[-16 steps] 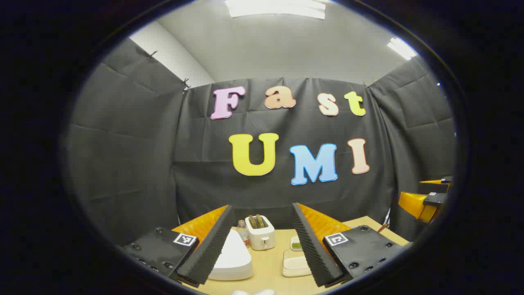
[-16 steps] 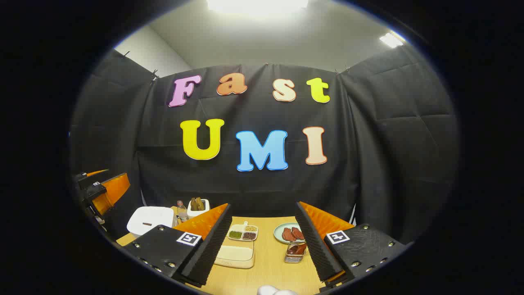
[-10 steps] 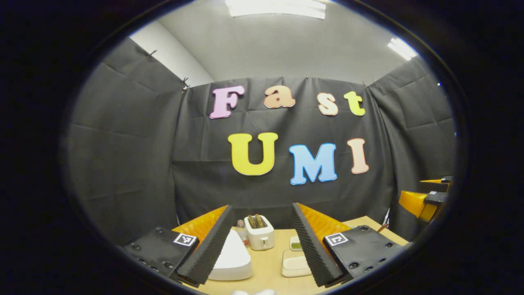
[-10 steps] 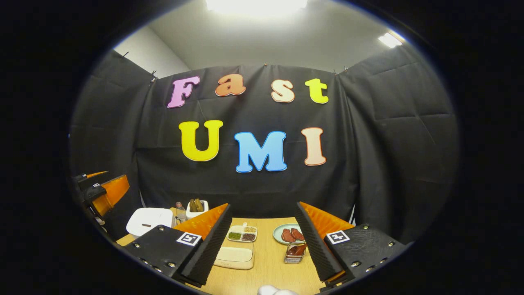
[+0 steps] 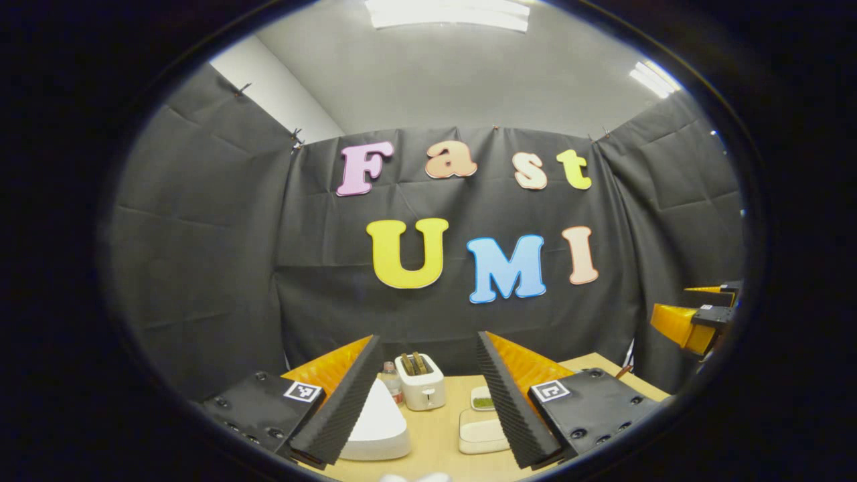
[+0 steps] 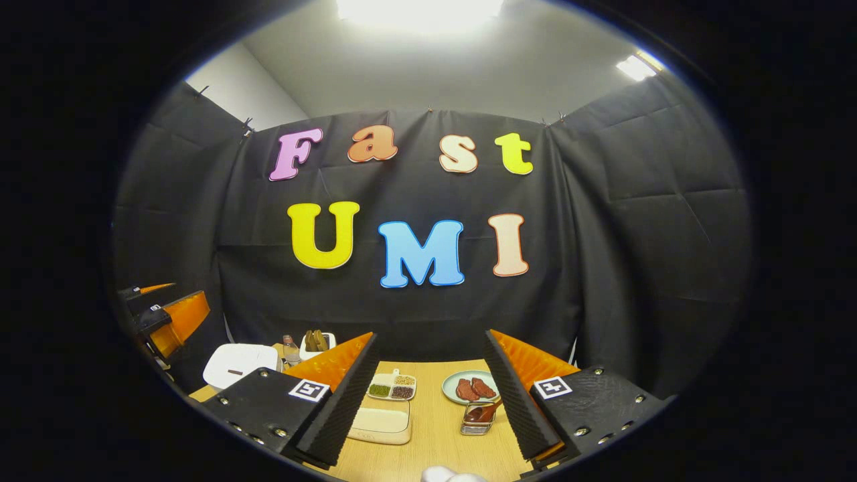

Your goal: Close the left gripper, press the button to open the rice cooker; take a wooden spoon from the chopstick holder with the right hand, scoop a spoonful of rice and pour it into the rice cooker, then put the wooden spoon back into the chopstick holder.

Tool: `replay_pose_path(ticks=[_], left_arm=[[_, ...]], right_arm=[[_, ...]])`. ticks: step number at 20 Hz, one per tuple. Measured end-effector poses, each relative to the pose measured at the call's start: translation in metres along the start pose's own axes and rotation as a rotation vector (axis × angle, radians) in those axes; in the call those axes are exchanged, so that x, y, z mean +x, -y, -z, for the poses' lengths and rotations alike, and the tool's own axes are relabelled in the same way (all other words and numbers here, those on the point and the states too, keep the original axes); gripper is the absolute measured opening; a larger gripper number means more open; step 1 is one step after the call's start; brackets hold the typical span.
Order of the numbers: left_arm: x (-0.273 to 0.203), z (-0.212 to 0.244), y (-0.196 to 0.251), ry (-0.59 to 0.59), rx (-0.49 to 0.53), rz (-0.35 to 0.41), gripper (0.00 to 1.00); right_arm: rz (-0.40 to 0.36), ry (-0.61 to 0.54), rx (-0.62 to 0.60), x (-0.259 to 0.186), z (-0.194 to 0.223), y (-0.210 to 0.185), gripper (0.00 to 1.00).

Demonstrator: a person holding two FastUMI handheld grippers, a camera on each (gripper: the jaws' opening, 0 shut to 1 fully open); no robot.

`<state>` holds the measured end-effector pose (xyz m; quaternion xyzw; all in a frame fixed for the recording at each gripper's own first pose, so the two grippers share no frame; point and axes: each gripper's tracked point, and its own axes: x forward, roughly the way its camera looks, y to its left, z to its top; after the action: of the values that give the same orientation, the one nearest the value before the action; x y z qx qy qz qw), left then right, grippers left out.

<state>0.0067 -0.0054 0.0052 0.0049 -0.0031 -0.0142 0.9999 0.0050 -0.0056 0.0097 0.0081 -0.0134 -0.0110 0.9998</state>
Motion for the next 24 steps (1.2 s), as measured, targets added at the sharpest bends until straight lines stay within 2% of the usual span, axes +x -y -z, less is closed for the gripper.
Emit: replay_pose_path(ticks=[9,11,13,15,16,19,24], left_arm=[[0.004,0.004,-0.004,-0.013,0.001,0.004,0.93],[0.009,0.008,0.007,-0.032,0.000,0.057,0.92],[0.011,0.012,0.002,-0.046,0.006,0.041,0.47],[0.010,0.023,-0.011,-0.091,-0.029,0.009,0.09],[0.017,0.031,-0.009,-0.119,-0.047,0.011,0.09],[0.035,0.044,-0.035,-0.157,-0.042,-0.049,0.08],[0.081,0.110,-0.094,-0.275,-0.063,-0.193,0.08]], right_arm=[[0.019,-0.001,0.011,0.004,0.001,0.005,0.95],[0.025,0.000,0.013,0.004,-0.001,0.006,0.95],[0.031,0.004,0.011,0.005,0.000,0.007,0.95],[0.033,0.005,0.012,0.005,0.000,0.007,0.95],[0.037,0.004,0.011,0.006,0.000,0.008,0.95],[0.034,-0.010,0.006,0.010,0.005,0.005,0.95],[0.024,-0.052,-0.017,0.020,0.016,-0.003,0.95]])
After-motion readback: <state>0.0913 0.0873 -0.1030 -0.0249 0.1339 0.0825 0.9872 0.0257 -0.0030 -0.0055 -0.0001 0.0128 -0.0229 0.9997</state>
